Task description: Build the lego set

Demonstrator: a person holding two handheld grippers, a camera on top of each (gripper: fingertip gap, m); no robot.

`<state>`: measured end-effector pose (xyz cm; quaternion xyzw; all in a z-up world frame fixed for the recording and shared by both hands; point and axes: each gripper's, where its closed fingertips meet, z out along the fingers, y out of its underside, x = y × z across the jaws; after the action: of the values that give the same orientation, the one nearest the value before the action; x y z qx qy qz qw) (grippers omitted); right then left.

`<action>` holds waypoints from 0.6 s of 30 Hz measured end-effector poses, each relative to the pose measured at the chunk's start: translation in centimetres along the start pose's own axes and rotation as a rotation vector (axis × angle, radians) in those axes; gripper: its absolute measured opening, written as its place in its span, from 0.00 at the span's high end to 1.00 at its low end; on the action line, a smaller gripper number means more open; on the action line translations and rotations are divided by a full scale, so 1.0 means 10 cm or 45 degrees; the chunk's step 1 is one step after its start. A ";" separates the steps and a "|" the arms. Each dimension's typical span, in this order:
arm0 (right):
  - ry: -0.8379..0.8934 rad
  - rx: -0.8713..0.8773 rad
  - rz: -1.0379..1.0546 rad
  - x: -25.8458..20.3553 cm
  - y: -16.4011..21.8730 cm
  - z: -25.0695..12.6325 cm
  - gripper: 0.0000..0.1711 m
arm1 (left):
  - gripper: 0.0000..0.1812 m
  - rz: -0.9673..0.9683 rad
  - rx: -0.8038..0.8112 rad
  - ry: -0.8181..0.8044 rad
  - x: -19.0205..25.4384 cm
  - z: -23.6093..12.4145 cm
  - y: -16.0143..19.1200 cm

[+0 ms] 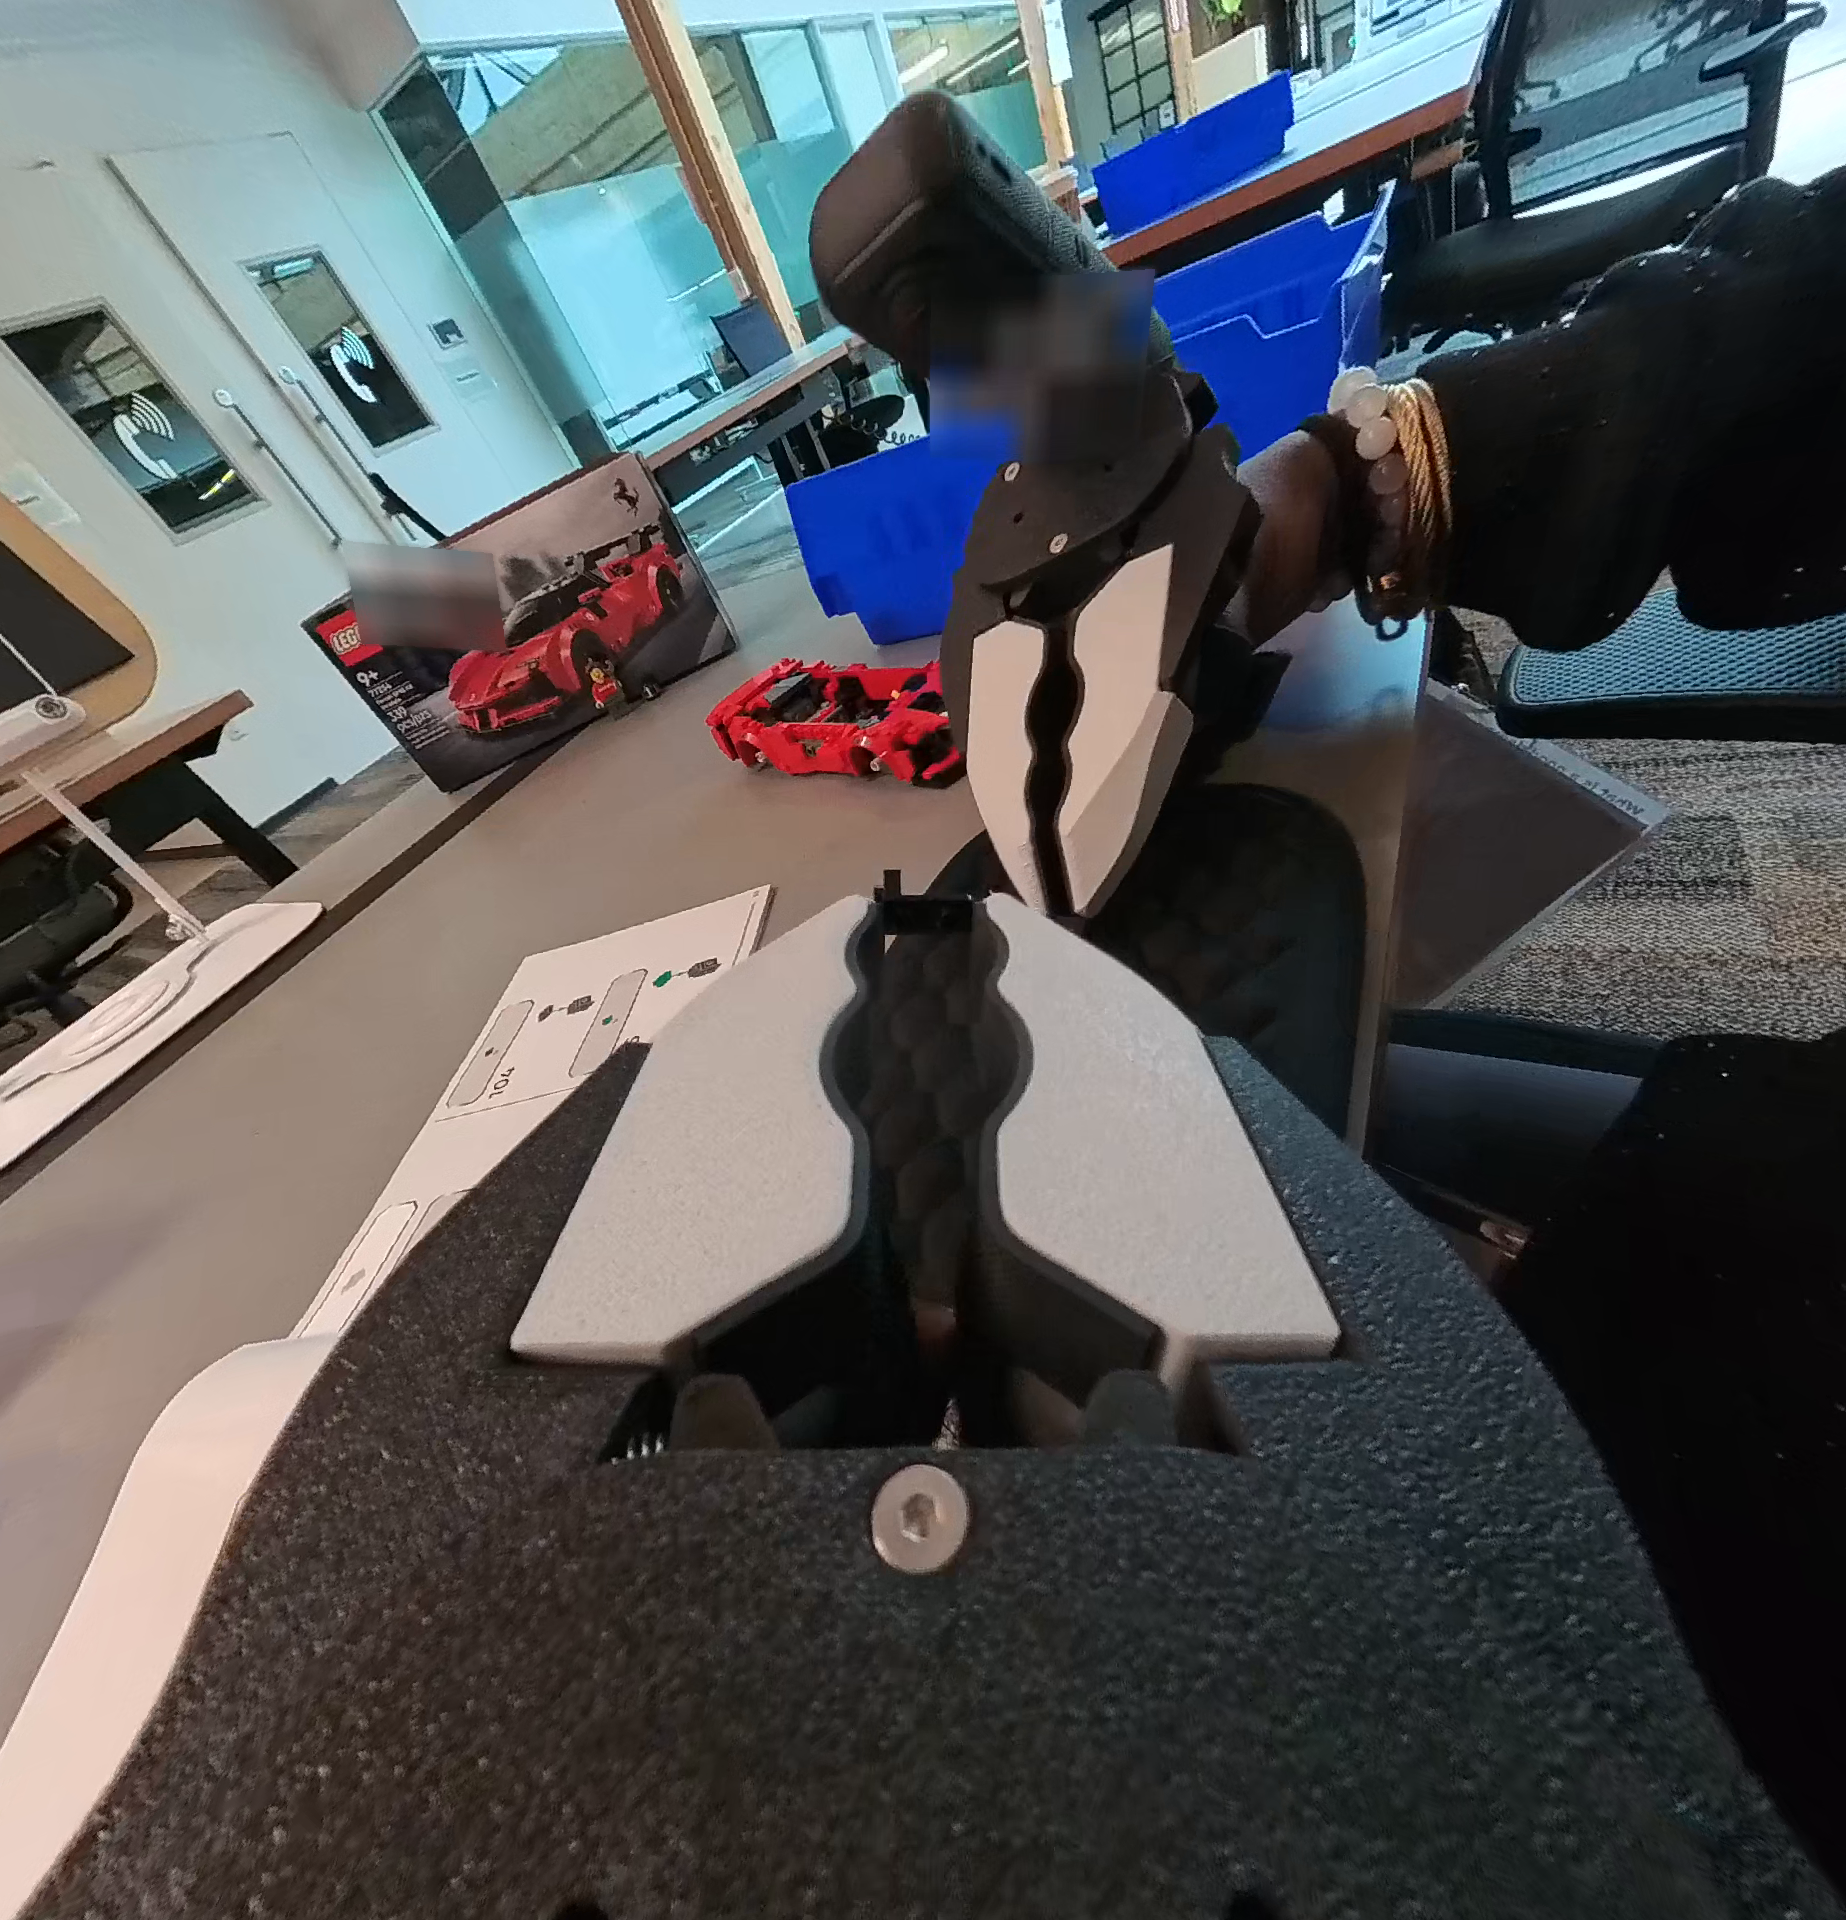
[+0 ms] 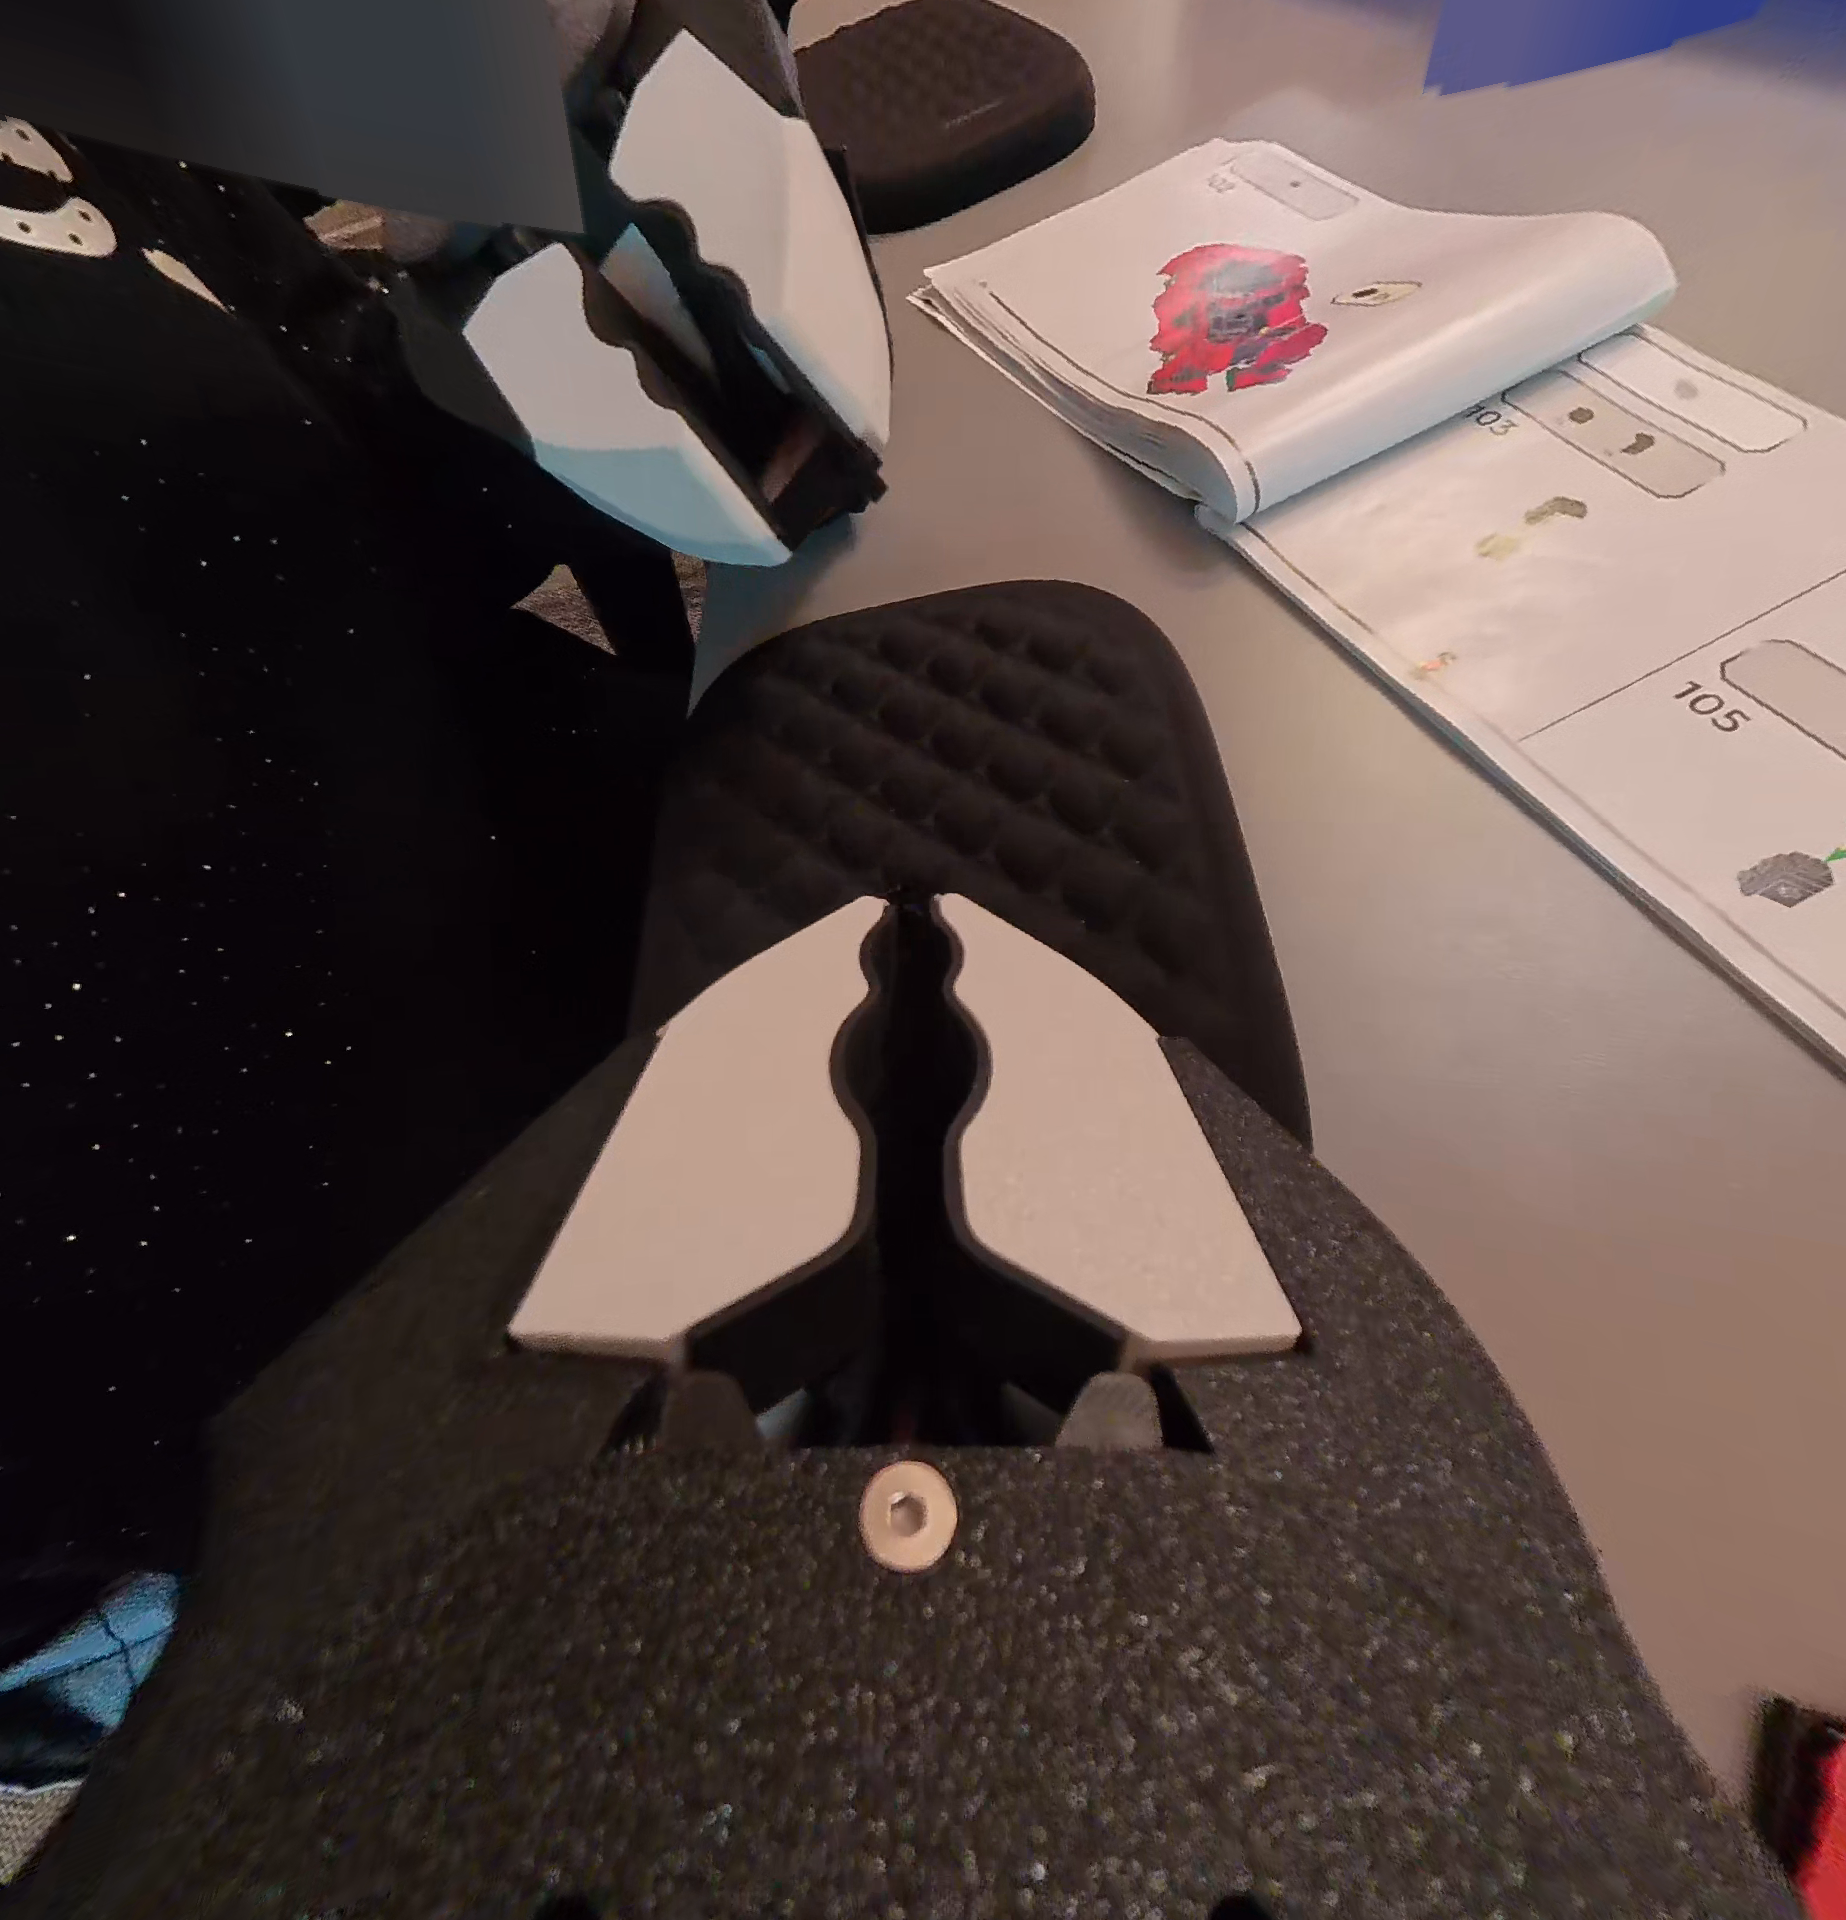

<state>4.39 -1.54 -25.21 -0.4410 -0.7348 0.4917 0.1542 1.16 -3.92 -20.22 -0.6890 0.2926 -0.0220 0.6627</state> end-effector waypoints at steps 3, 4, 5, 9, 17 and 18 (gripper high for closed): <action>0.001 -0.021 -0.006 0.01 0.01 0.02 0.97 | 0.91 0.006 -0.002 -0.001 0.00 0.00 0.00; 0.004 -0.034 -0.011 0.02 0.02 0.02 0.97 | 0.91 0.008 -0.003 -0.001 0.01 0.00 0.00; 0.005 -0.042 -0.022 0.01 0.03 0.03 0.97 | 0.92 0.010 -0.005 0.001 0.01 0.00 0.00; 0.006 -0.061 -0.054 0.01 0.03 0.06 0.97 | 0.92 0.016 -0.034 0.016 0.03 0.02 0.03; 0.049 -0.071 -0.093 0.03 0.01 0.10 0.99 | 0.91 0.032 -0.231 -0.018 0.00 0.08 0.22; 0.065 -0.072 -0.103 0.03 0.00 0.10 0.99 | 0.91 0.034 -0.272 -0.024 0.00 0.09 0.26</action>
<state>3.58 -1.92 -25.74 -0.4277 -0.7614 0.4526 0.1801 0.51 -3.01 -22.76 -0.7518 0.2962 0.0246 0.5886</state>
